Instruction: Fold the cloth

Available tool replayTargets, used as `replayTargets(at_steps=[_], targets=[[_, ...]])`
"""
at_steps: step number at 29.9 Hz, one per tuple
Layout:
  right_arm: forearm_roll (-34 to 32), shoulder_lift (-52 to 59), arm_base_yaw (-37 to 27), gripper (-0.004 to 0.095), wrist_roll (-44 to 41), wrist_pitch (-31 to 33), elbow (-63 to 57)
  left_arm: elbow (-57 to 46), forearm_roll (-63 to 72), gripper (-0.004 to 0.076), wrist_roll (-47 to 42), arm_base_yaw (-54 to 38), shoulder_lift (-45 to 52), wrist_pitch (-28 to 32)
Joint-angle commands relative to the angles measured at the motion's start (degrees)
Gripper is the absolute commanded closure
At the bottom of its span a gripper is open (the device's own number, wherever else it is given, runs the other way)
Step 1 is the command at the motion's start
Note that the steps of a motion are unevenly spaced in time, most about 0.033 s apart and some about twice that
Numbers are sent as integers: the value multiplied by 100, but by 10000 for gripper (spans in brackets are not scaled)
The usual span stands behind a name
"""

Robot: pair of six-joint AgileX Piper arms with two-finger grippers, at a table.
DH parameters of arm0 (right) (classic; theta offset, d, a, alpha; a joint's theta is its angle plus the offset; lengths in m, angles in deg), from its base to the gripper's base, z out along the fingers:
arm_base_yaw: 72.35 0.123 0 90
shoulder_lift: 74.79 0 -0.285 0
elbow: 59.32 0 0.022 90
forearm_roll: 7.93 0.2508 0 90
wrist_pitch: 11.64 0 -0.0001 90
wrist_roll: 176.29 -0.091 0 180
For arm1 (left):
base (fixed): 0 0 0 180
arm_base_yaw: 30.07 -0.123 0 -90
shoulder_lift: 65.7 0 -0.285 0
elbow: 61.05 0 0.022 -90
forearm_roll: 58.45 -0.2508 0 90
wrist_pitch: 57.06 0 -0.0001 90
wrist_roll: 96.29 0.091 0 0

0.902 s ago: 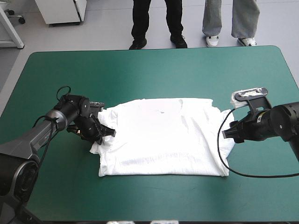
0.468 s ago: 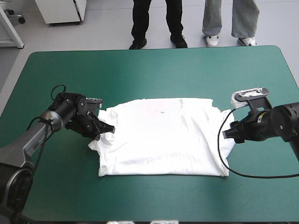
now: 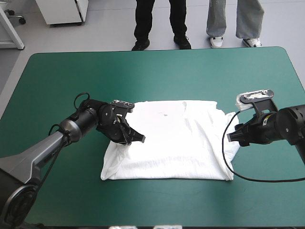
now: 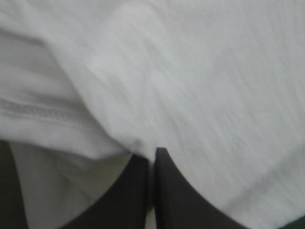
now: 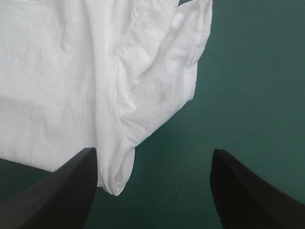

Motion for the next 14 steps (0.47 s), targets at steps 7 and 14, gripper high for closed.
replayTargets(at_steps=[7,14], targets=[[-863,69,1,282,-350,-679,190,160,236,712,315,47,-307,194],[-906,-435,1,276,-551,-905,167,216,493,346,507,47,-171,-364]])
